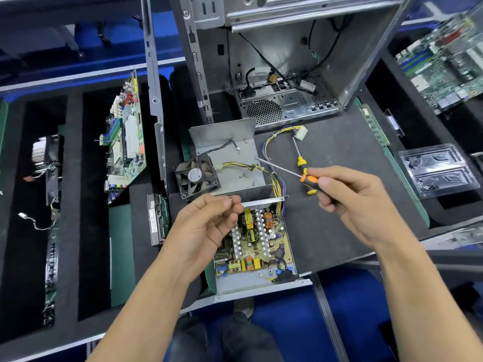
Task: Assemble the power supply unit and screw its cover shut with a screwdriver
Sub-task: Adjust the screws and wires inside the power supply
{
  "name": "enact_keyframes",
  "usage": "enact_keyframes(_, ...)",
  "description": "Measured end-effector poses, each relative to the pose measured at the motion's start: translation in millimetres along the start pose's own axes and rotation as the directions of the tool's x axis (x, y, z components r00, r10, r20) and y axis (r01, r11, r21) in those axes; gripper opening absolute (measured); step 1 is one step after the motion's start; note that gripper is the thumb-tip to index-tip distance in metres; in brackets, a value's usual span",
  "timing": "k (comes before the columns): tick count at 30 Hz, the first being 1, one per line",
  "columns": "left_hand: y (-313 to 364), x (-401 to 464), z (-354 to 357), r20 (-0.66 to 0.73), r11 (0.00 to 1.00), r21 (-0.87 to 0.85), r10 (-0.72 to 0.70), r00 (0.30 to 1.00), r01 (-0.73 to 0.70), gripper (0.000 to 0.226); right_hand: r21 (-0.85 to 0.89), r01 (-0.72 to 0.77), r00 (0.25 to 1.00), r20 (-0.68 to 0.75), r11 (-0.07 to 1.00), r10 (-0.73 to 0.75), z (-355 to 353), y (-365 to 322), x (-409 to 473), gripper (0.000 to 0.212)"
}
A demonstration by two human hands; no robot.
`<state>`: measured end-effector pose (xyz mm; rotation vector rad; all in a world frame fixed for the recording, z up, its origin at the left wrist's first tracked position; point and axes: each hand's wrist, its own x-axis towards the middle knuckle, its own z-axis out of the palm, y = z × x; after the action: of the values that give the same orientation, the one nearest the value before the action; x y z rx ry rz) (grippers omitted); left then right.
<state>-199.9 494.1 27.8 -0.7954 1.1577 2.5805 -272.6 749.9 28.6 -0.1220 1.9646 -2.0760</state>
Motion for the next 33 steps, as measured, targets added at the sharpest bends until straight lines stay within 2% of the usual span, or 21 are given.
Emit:
enact_keyframes(3, 0.1, 0.4, -1.5, -0.030, 1.000, 0.015, 0.007, 1.000, -0.007, 0.009, -0.127, 0.008, 0.961, -0.274, 0.992, -0.043, 1.4, 17.3, 7.6, 0.017)
enact_keyframes(5, 0.6, 0.0, -2.6, -0.046, 1.000, 0.023, 0.005, 0.999, -0.004, 0.008, -0.280, -0.012, 0.892, -0.436, 0.960, -0.116, 2.7, 33.2, 16.5, 0.017)
enact_keyframes(7, 0.3, -0.4, -2.7, -0.063, 1.000, 0.022, -0.009, 0.998, 0.011, 0.009, -0.413, -0.064, 0.826, -0.533, 0.908, -0.185, 3.6, 47.8, 26.4, 0.017)
enact_keyframes(8, 0.3, -0.6, -2.8, -0.074, 1.000, 0.020, -0.014, 0.997, 0.015, 0.010, -0.500, -0.109, 0.827, -0.525, 0.859, -0.201, 3.4, 54.2, 32.6, 0.016)
enact_keyframes(11, -0.9, -1.8, -3.2, -0.096, 0.999, 0.028, -0.018, 0.995, 0.021, 0.013, -0.738, -0.271, 0.888, -0.439, 0.618, -0.136, 0.1, 74.2, 42.3, 0.018)
enact_keyframes(13, -1.2, -2.2, -3.7, -0.094, 0.999, 0.024, -0.020, 0.995, 0.022, 0.013, -0.808, -0.291, 0.865, -0.451, 0.512, -0.220, 3.8, 78.7, 41.6, 0.021)
enact_keyframes(15, -1.0, -2.1, -4.2, -0.101, 1.000, 0.020, -0.022, 0.995, 0.024, 0.013, -0.886, -0.256, 0.851, -0.396, 0.387, -0.345, 10.1, 78.8, 40.9, 0.028)
enact_keyframes(17, -1.6, -1.9, -4.3, -0.107, 0.999, 0.015, -0.026, 0.994, 0.028, 0.013, -0.937, -0.274, 0.896, -0.331, 0.216, -0.296, 14.8, 78.6, 40.9, 0.039)
enact_keyframes(19, -1.6, -2.7, -4.1, -0.109, 0.999, 0.007, -0.030, 0.994, 0.031, 0.014, -0.933, -0.311, 0.908, -0.348, 0.178, -0.235, 16.2, 77.4, 43.8, 0.038)
enact_keyframes(21, -1.7, -3.6, -4.5, -0.110, 1.000, 0.000, -0.031, 0.993, 0.031, 0.014, -0.920, -0.317, 0.881, -0.375, 0.228, -0.289, 14.9, 74.5, 45.4, 0.024)
enact_keyframes(22, -1.6, -4.2, -4.7, -0.110, 1.000, -0.006, -0.031, 0.993, 0.031, 0.014, -0.894, -0.314, 0.852, -0.413, 0.318, -0.320, 14.1, 72.5, 44.0, 0.019)
enact_keyframes(24, -1.8, -4.8, -4.4, -0.106, 0.999, -0.022, -0.032, 0.994, 0.030, 0.015, -0.699, -0.262, 0.770, -0.567, 0.666, -0.292, 12.7, 62.7, 38.8, 0.013)
enact_keyframes(25, -1.9, -4.7, -4.4, -0.105, 0.999, -0.029, -0.030, 0.994, 0.027, 0.015, -0.494, -0.196, 0.740, -0.642, 0.847, -0.203, 13.5, 55.0, 36.2, 0.012)
enact_keyframes(26, -2.1, -4.9, -4.4, -0.104, 0.999, -0.036, -0.027, 0.994, 0.024, 0.014, -0.268, -0.109, 0.727, -0.679, 0.957, -0.107, 16.1, 46.0, 31.9, 0.012)
enact_keyframes(27, -2.2, -4.9, -4.2, -0.101, 0.999, -0.043, -0.022, 0.995, 0.018, 0.014, -0.095, -0.034, 0.725, -0.688, 0.995, -0.041, 19.1, 37.5, 26.8, 0.014)
enact_keyframes(29, -2.4, -4.6, -4.4, -0.092, 0.999, -0.052, -0.009, 0.996, 0.005, 0.014, 0.090, 0.069, 0.765, -0.644, 0.994, 0.006, 24.7, 27.6, 16.3, 0.024)
enact_keyframes(33, -3.5, -4.0, -4.6, -0.090, 0.999, -0.038, 0.001, 0.996, -0.004, 0.015, 0.147, 0.115, 0.838, -0.545, 0.983, -0.016, 48.0, 19.0, -0.2, 0.039)
